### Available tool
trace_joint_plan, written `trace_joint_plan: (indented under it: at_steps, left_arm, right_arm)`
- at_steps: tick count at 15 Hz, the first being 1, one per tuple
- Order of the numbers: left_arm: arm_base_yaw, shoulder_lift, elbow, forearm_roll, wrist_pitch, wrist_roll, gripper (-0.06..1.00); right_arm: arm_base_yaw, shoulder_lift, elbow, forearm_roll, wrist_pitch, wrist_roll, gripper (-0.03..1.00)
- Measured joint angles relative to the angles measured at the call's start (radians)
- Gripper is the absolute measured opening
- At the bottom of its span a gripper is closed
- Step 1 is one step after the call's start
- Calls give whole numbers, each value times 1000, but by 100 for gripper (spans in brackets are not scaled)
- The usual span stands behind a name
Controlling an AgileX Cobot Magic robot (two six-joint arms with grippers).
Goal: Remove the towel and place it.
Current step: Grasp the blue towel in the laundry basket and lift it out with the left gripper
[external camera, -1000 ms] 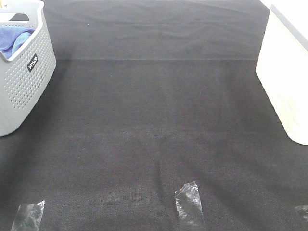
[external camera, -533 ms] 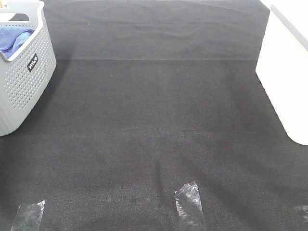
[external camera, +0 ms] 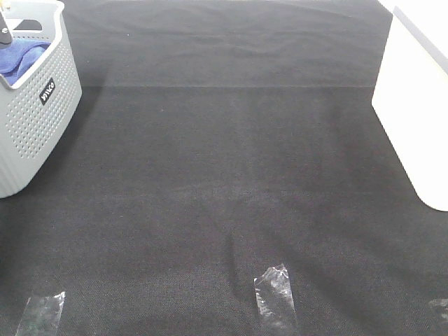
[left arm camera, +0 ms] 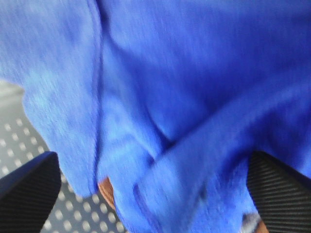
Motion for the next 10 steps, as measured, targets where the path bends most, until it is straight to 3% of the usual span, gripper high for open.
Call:
trace_joint_plan:
  at_steps: [2, 3, 6, 8, 10]
  left_arm:
    - [-5, 7, -1, -3, 2, 31, 92]
    - [-5, 10, -1, -3, 2, 37, 84]
    - [-5, 10, -1, 33, 3, 25, 36]
    - [-5, 10, -3, 33, 24, 20, 27]
    - [-5, 10, -3, 33, 33, 18, 26]
  right_arm:
    - [0, 0, 0, 0, 0, 0, 70]
    - [0, 0, 0, 0, 0, 0, 70]
    - [0, 0, 0, 0, 0, 0, 70]
    - [0, 0, 0, 0, 0, 0, 70]
    - [0, 0, 0, 0, 0, 0, 70]
